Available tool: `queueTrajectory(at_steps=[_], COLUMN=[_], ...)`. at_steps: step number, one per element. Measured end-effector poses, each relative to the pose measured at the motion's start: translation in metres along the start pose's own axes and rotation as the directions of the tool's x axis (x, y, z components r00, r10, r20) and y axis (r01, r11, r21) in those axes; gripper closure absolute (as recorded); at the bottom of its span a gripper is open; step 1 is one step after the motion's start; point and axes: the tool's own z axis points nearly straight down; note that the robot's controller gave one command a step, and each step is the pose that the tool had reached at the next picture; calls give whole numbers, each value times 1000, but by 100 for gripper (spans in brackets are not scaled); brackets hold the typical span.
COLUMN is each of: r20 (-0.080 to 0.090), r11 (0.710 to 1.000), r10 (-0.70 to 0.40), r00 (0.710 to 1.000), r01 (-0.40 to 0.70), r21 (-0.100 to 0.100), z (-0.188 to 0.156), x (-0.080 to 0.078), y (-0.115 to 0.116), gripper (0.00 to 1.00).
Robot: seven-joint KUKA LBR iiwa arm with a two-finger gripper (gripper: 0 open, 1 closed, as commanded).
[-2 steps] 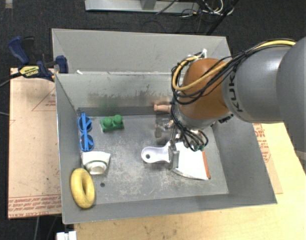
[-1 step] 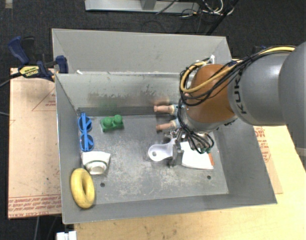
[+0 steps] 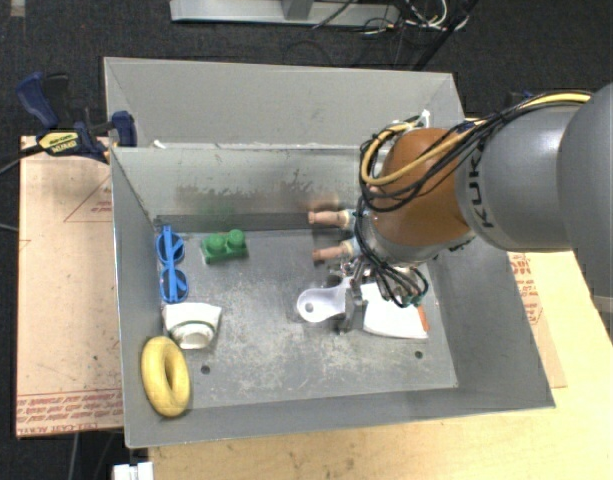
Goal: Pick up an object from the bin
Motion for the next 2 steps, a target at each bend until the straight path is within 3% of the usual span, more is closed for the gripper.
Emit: queueTrajectory(at_steps=[2], r20=[1], r11=[1000], r10=[-1], r00=[1000], r01=[1], r21=[-2], z=[0], x=[0], y=[1], gripper=[100])
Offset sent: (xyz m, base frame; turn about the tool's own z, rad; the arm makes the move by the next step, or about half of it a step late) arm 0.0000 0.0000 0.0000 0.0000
